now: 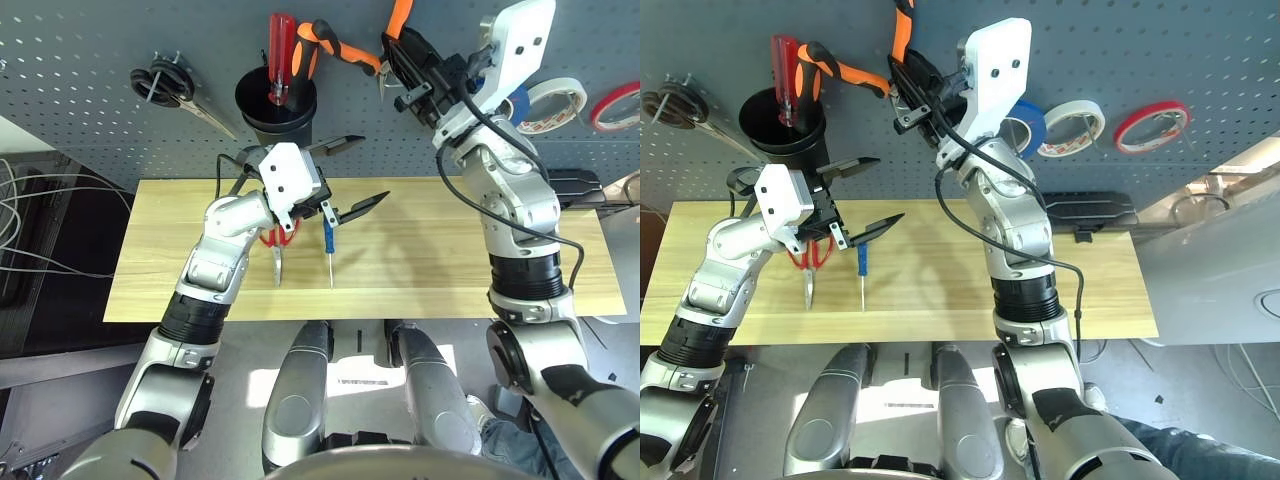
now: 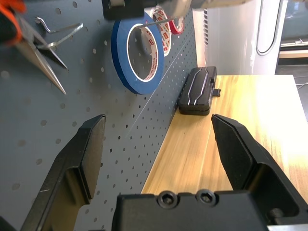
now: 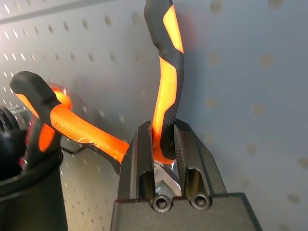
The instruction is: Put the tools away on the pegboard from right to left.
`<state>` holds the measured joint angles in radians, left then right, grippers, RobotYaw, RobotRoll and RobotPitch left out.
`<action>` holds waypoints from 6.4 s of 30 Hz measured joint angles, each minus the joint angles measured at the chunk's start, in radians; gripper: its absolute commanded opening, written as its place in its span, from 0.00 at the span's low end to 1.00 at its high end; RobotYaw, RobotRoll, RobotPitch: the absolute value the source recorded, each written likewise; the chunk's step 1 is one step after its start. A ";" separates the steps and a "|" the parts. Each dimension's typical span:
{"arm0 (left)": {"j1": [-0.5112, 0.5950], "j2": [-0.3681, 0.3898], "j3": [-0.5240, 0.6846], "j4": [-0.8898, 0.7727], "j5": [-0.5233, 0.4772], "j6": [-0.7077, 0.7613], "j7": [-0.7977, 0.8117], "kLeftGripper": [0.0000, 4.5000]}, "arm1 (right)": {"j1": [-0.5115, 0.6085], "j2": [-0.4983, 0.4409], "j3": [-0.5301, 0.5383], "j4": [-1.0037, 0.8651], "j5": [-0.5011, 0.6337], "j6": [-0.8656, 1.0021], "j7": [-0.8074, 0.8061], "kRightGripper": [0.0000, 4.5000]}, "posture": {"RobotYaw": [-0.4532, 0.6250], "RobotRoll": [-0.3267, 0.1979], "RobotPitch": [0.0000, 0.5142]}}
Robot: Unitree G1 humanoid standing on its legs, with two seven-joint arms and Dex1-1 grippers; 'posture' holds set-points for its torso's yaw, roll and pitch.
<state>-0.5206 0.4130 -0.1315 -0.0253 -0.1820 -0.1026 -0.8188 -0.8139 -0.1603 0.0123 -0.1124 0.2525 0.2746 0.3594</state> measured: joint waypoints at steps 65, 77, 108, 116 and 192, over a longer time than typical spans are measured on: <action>-0.010 0.069 -0.174 0.225 0.193 -0.062 -0.154 1.00 | 0.473 -0.102 -0.095 0.026 0.237 0.518 -0.045 0.10 | 0.56 0.62 0.75; -0.068 0.034 -0.249 0.310 0.331 0.142 -0.129 1.00 | 0.402 -0.024 -0.179 0.252 0.147 0.489 -0.236 0.10 | 0.56 0.62 0.77; -0.019 0.035 -0.248 0.294 0.341 0.158 -0.145 1.00 | 0.270 0.049 -0.277 0.239 0.110 0.865 -0.439 1.00 | 0.55 0.62 0.80; -0.016 0.042 -0.243 0.275 0.333 0.166 -0.156 1.00 | 0.239 0.048 -0.259 0.287 0.054 0.844 -0.456 1.00 | 0.55 0.62 0.80; -0.006 0.022 -0.223 0.228 0.284 0.207 -0.137 1.00 | 0.325 -0.117 -0.064 0.089 -0.084 0.910 -0.241 0.53 | 0.55 0.62 0.76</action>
<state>-0.5261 0.4349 -0.3541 0.2028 0.1020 0.1043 -0.9562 -0.4890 -0.2773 -0.0517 -0.0232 0.1683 1.1847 0.1187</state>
